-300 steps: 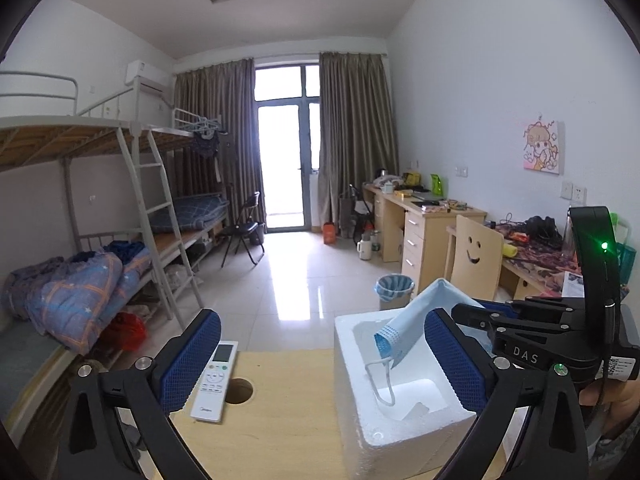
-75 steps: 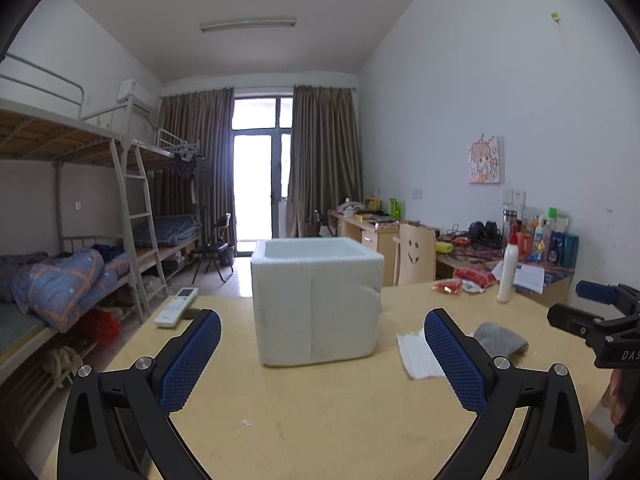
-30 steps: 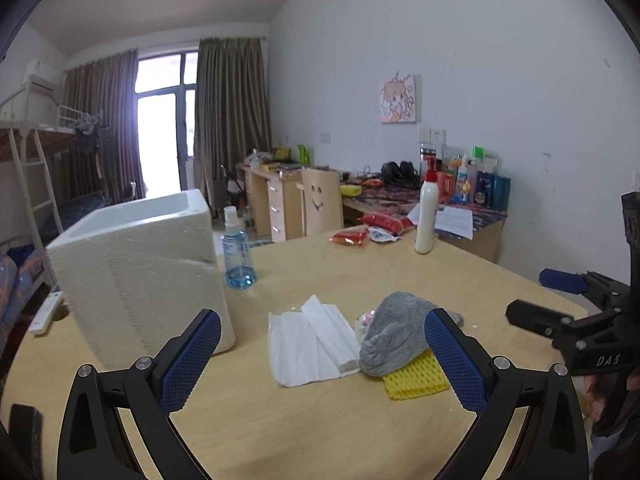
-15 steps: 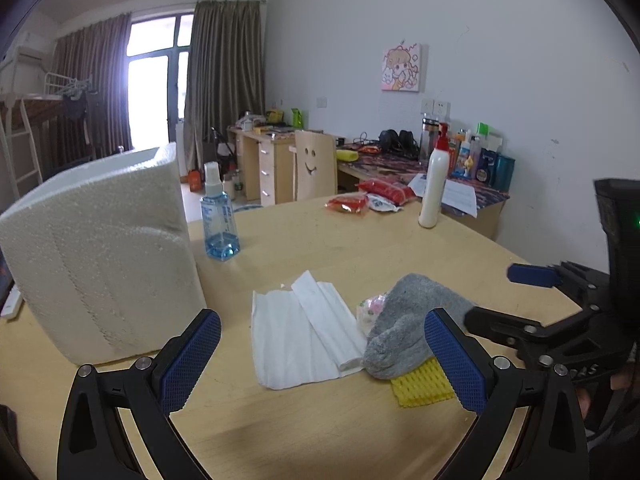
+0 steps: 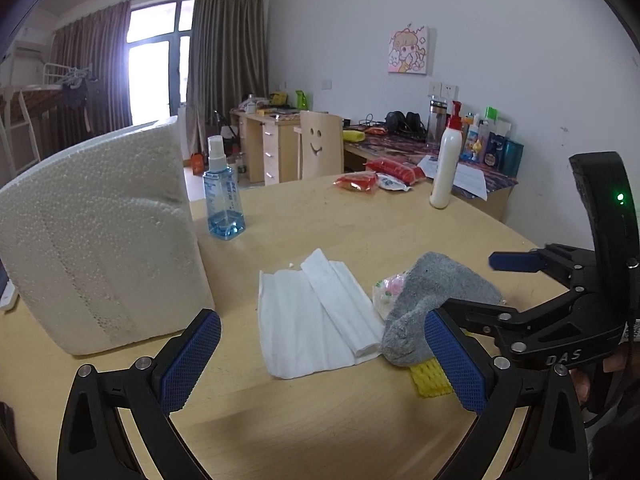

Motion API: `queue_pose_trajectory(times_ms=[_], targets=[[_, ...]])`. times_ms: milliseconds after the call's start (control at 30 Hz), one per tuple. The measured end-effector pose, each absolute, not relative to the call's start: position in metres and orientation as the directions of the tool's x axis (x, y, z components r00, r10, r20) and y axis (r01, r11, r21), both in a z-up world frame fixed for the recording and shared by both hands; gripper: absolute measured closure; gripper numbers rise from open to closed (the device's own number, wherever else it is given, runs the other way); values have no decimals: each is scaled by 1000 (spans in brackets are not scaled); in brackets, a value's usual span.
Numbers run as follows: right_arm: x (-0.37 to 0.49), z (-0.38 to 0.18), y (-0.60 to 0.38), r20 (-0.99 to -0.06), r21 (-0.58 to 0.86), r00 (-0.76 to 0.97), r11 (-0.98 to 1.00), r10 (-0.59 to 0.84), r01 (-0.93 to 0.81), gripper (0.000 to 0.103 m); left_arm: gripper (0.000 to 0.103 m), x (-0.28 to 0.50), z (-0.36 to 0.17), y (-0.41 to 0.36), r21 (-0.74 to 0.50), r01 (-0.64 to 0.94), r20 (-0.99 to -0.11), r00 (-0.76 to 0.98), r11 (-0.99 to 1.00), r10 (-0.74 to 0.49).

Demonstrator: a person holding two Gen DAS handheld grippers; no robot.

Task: Organize soft objects
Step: 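Close right gripper on the grey plush elephant and lift it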

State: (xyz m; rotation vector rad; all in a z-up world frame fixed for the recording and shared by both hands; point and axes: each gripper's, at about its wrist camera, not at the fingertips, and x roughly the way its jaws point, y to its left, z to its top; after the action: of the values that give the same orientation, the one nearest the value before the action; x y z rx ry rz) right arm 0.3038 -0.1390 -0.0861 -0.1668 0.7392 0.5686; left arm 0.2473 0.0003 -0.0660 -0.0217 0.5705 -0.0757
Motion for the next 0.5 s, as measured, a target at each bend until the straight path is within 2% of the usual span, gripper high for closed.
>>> queue_pose_trajectory(times_ms=[33,100,233,300,400,500], targets=[[304,-87,-139,-683,53,590,835,431,-548,8,1,248,-66,1,-42,67,-541,837,997,-79],[307,-90,-136,-700,52,574,832,425,-552,24,1,248,-67,1,-47,69,-543,836,997,-83],[310,-96,-134,-728,47,549,829,410,-557,39,1,249,-68,2,-49,66,-550,831,997,-83],[311,-98,-135,-734,62,537,829,415,-556,64,1,250,-69,2,-50,67,-551,830,996,-84],[311,-95,-143,-721,106,531,829,444,-549,87,1,250,-69,1,-47,72,-553,829,996,-86],[307,-87,-152,-701,129,540,826,467,-548,90,1,249,-70,-1,-42,77,-552,829,996,-87]])
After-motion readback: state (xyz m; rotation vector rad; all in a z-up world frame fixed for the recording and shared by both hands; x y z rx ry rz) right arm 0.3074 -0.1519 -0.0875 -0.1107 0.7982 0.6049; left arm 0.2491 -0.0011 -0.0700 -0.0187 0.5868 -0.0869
